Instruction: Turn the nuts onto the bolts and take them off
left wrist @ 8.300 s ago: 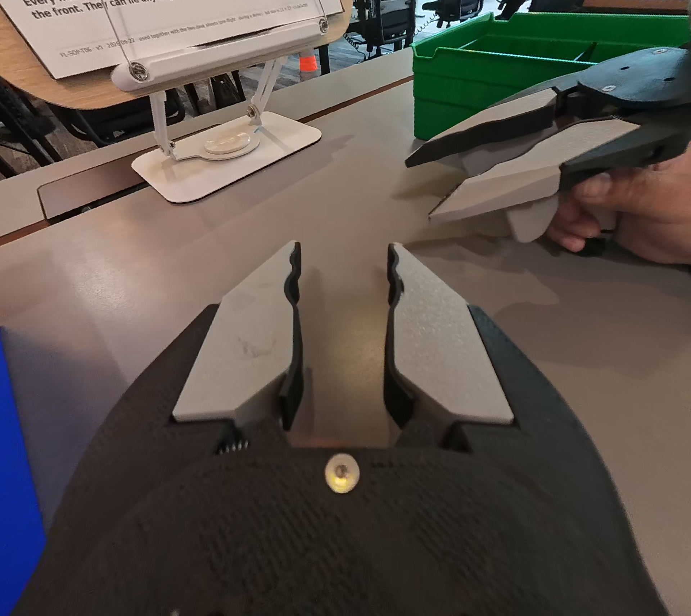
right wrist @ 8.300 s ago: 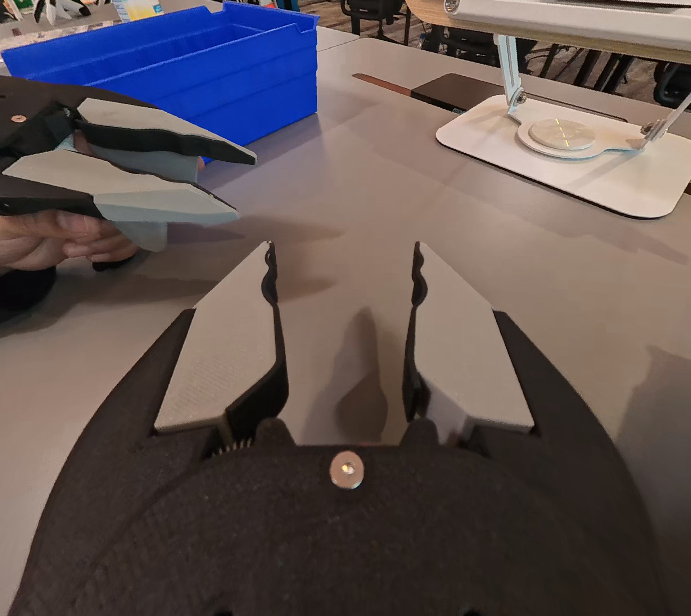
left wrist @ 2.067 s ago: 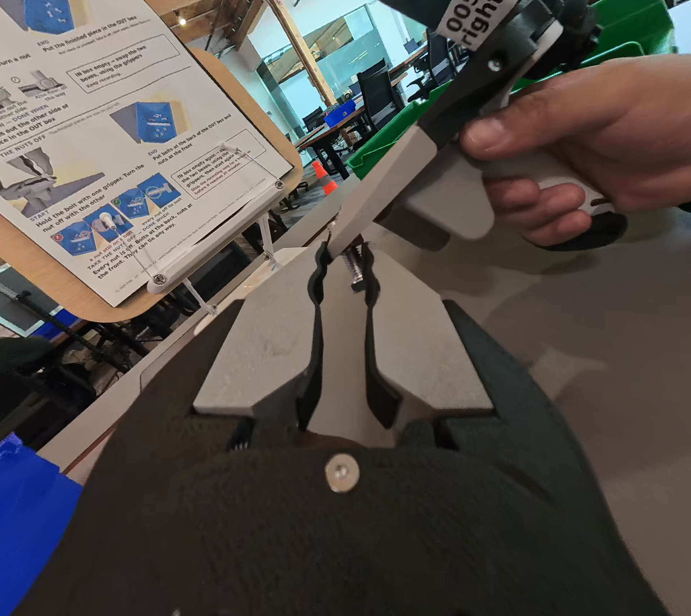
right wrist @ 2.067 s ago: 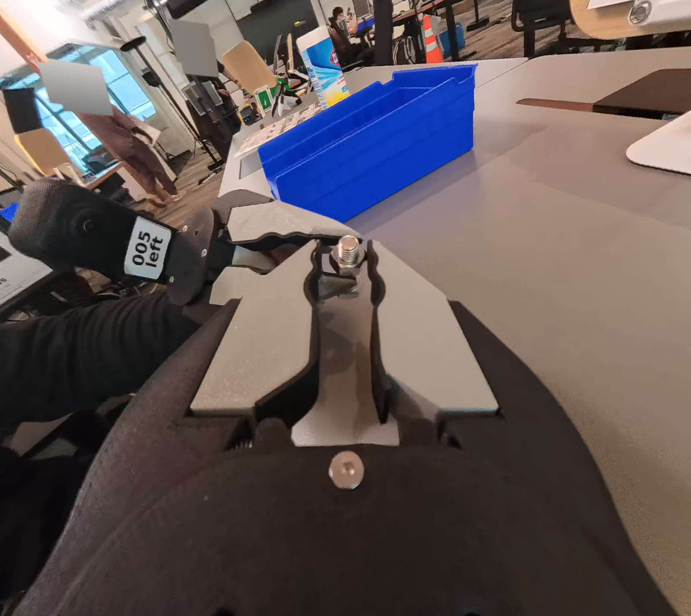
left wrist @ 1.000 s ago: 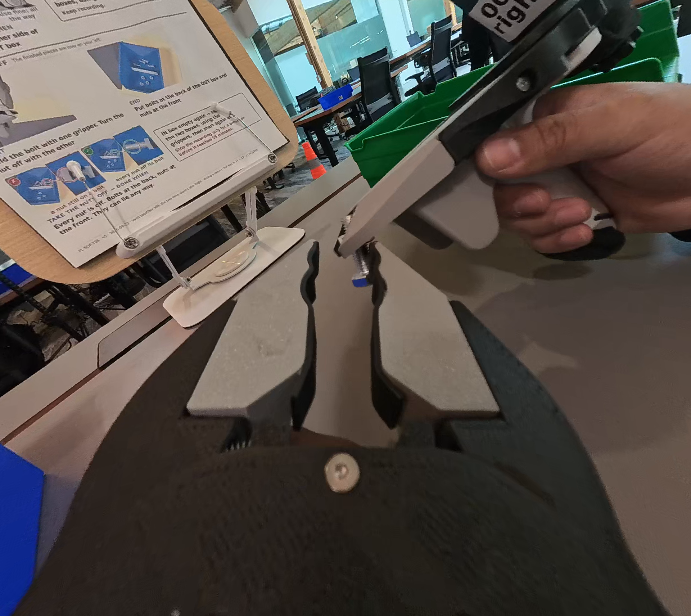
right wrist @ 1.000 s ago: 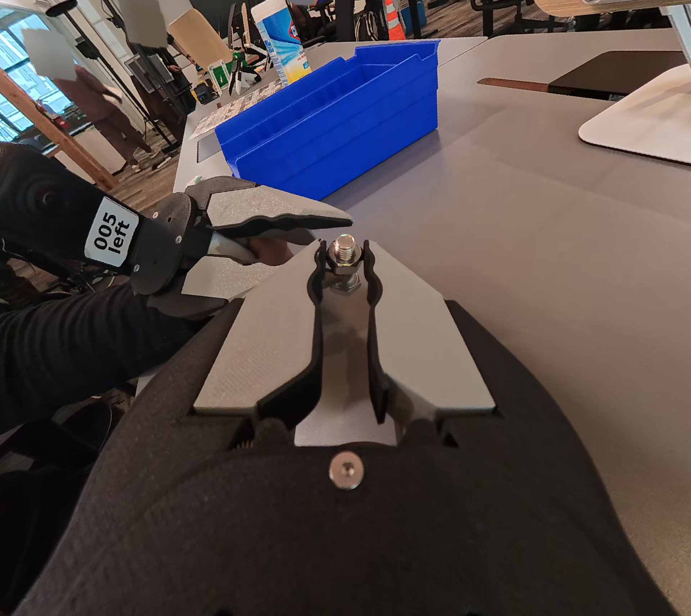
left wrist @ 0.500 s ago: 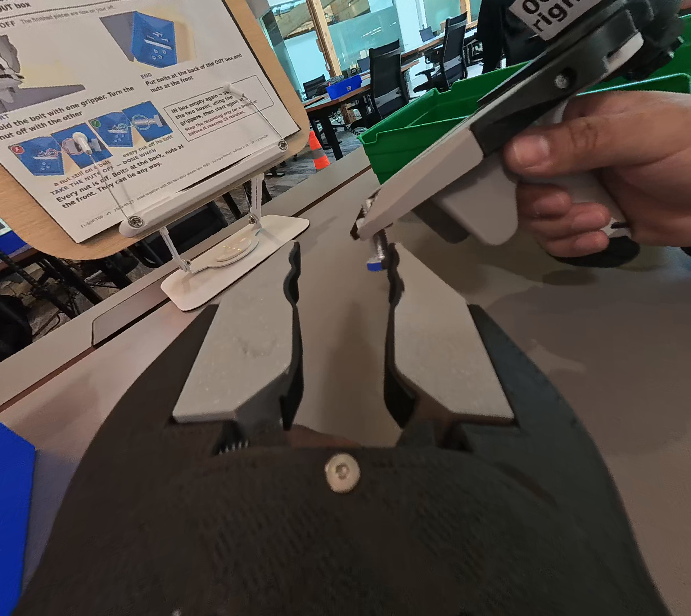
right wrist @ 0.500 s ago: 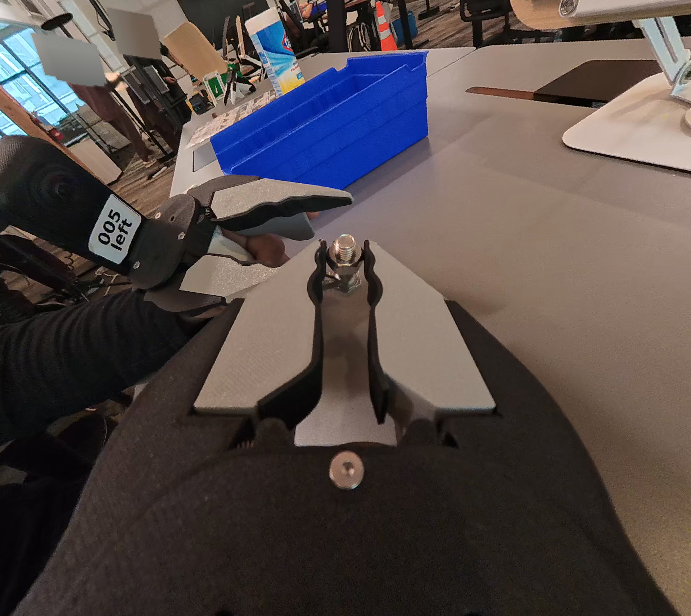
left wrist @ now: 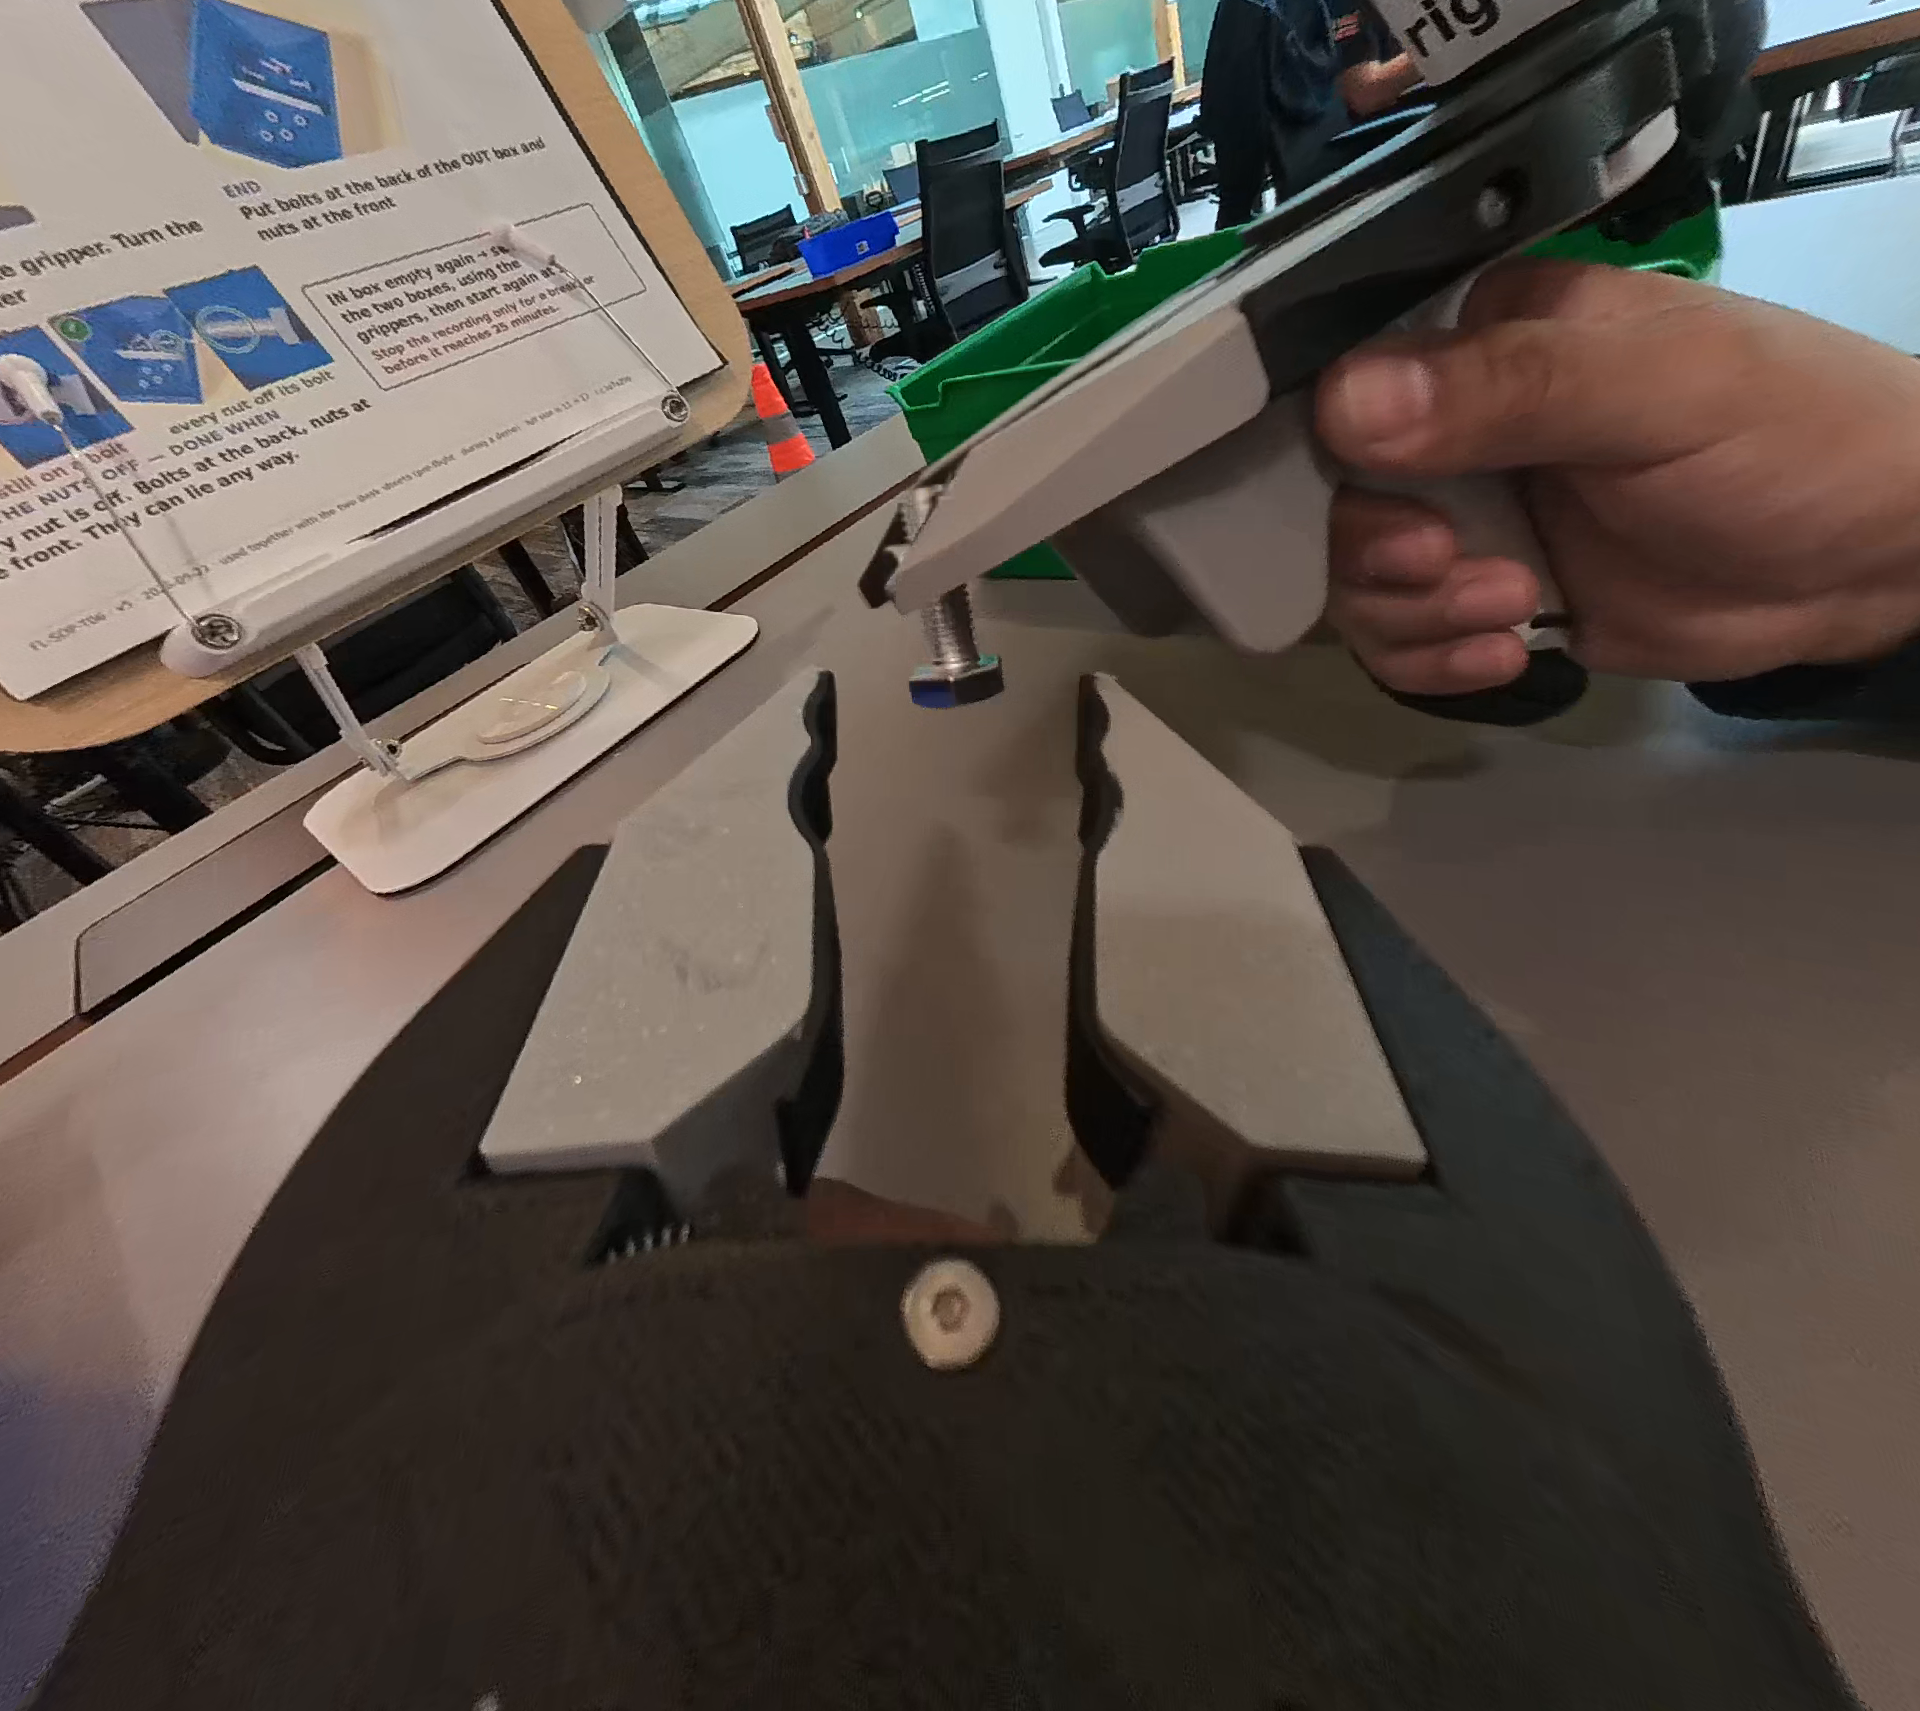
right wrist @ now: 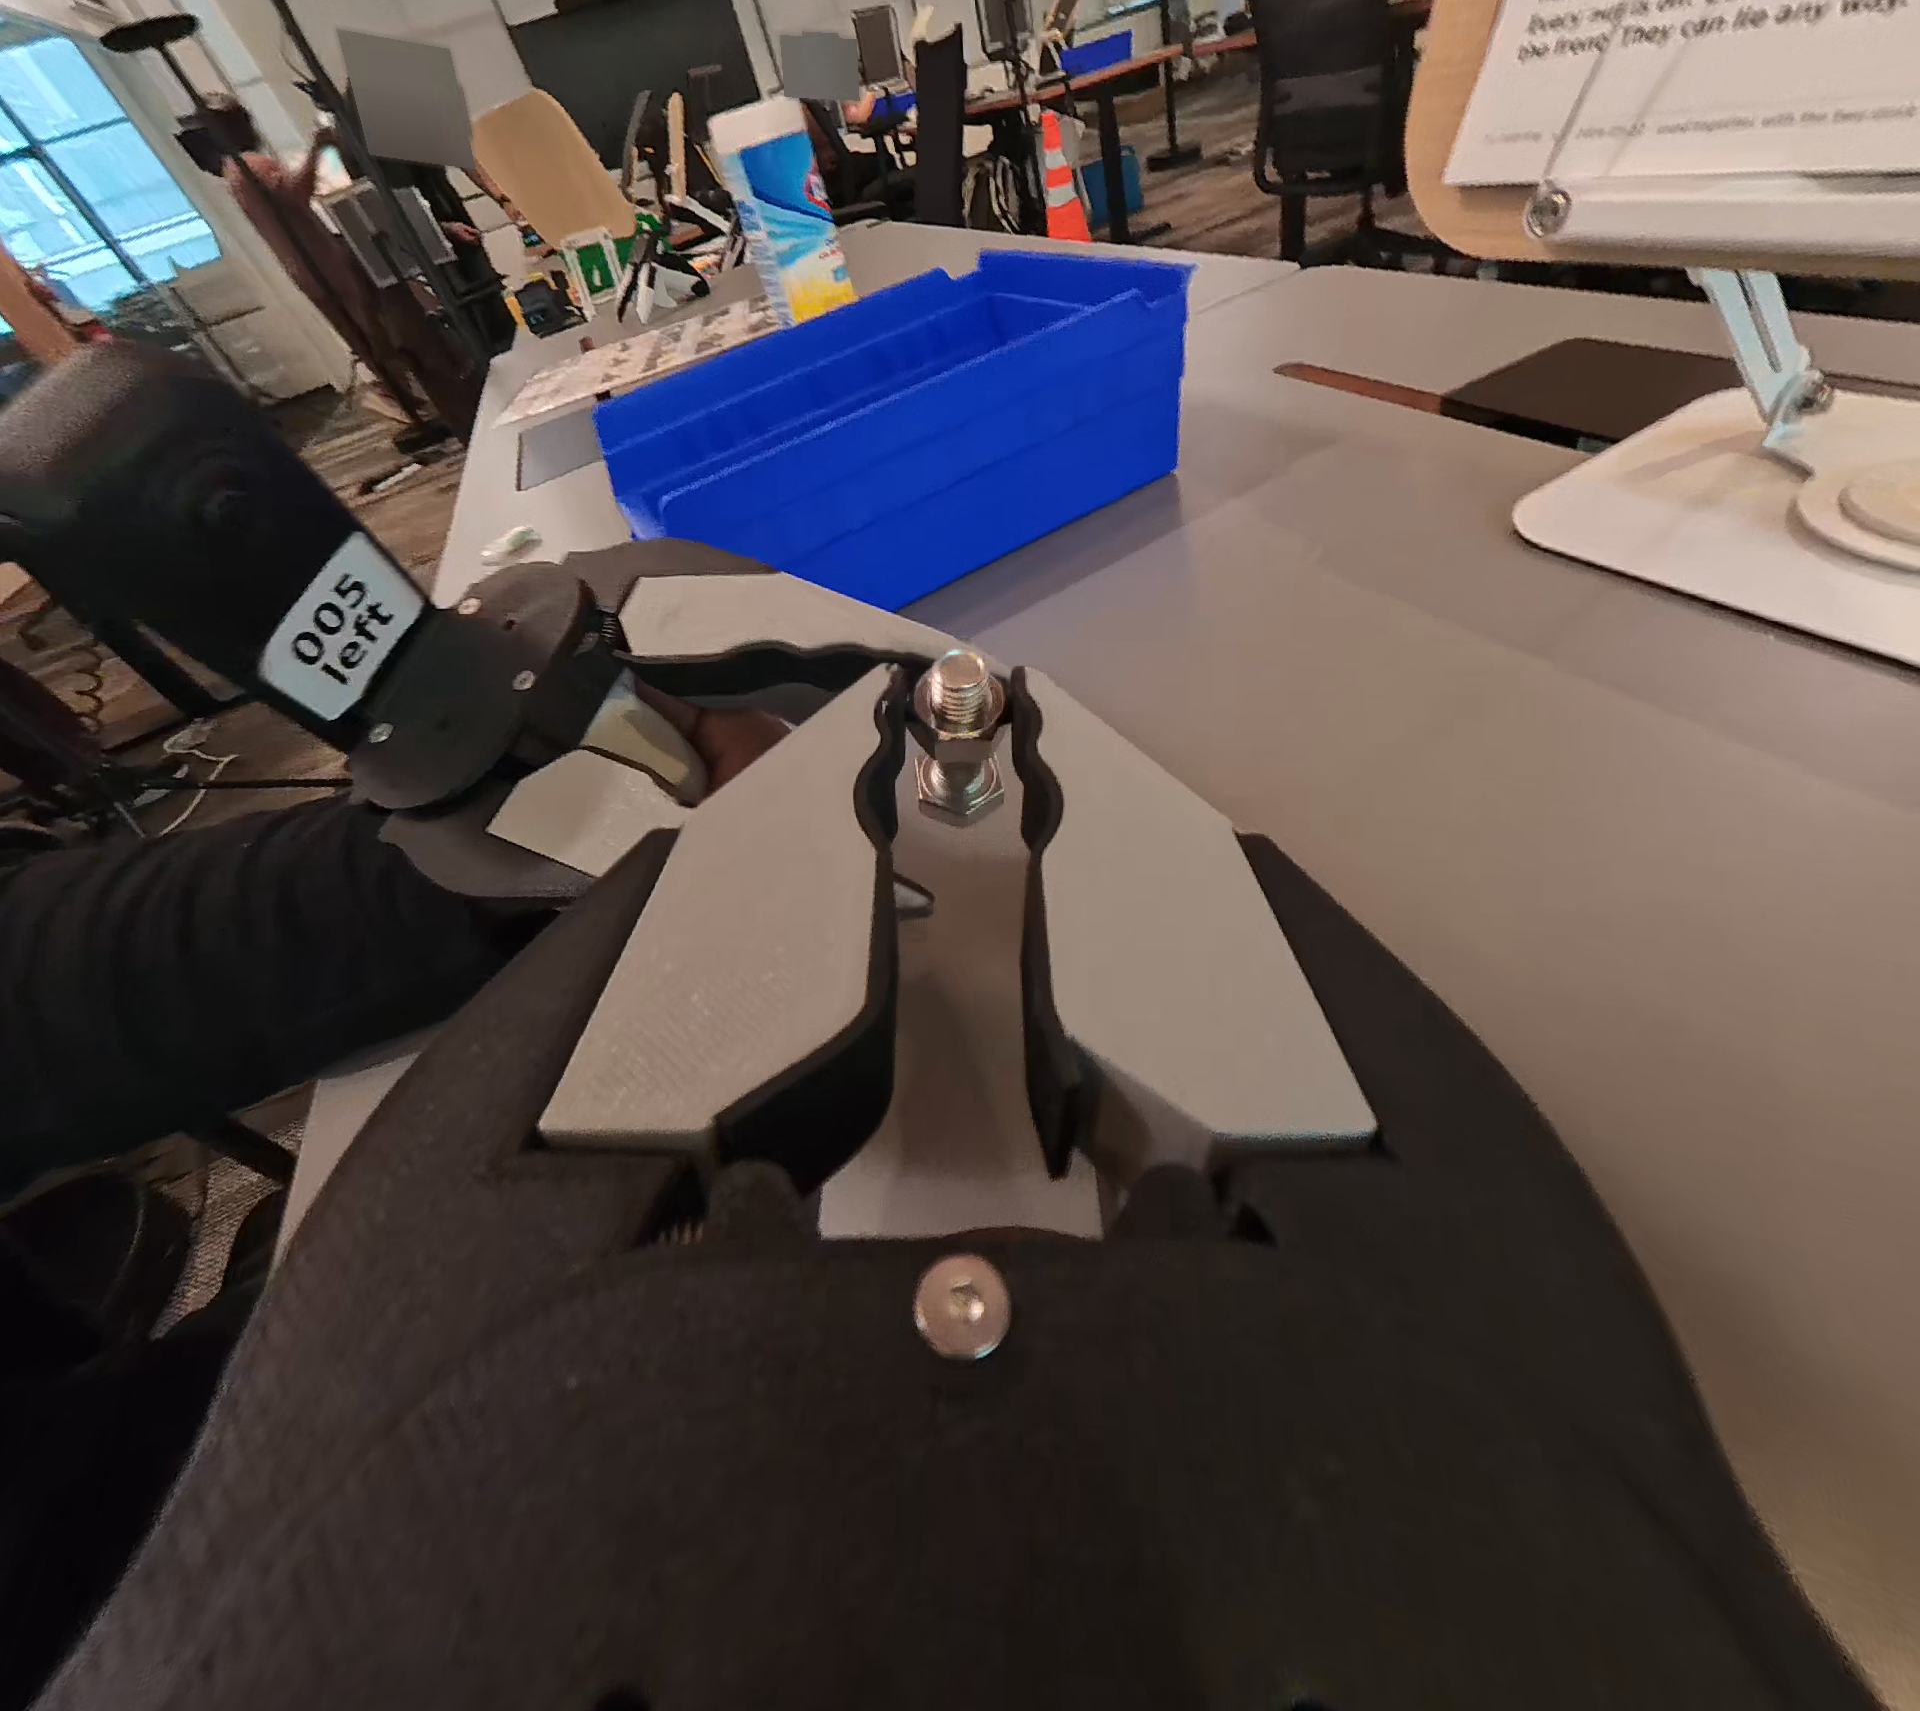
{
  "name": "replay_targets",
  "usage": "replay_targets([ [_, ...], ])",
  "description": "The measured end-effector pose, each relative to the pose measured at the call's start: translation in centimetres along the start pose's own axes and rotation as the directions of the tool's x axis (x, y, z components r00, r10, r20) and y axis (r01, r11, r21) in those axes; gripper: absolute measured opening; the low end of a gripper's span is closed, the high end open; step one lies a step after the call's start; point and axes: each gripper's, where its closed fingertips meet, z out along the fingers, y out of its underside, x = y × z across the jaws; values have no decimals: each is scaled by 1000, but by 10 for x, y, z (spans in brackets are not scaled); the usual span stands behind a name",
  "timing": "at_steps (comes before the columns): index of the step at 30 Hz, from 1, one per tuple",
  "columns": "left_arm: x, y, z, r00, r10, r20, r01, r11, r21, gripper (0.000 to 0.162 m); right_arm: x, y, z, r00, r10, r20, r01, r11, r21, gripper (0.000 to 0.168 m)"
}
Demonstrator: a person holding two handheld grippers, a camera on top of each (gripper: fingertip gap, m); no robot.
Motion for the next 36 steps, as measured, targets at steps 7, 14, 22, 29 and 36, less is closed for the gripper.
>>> replay_targets([
  [7, 4, -3, -1, 998, -53, -41, 54, 998, 19, 21, -20, 0, 3, 995, -66, 68, 66, 998, -2, 16],
  [14, 8, -2, -1, 994, -71, -82, 72, 997, 6, 16, -25, 2, 5, 987, -158, 42, 158, 987, -17, 16],
  [22, -1, 1, -1, 997, -73, -29, 73, 997, -13, 16, -23, -7, 1, 992, -122, 42, 120, 992, 43, 26],
  [29, -17, 5, -3, 992, -115, 41, 116, 993, -23, 16, -23, -5, 2, 985, -174, 20, 173, 985, 27, 26],
  [36, 7, -1, -1, 996, -72, -59, 71, 997, -13, 16, -34, 4, 11, 978, -203, 55, 203, 979, 8, 34],
])
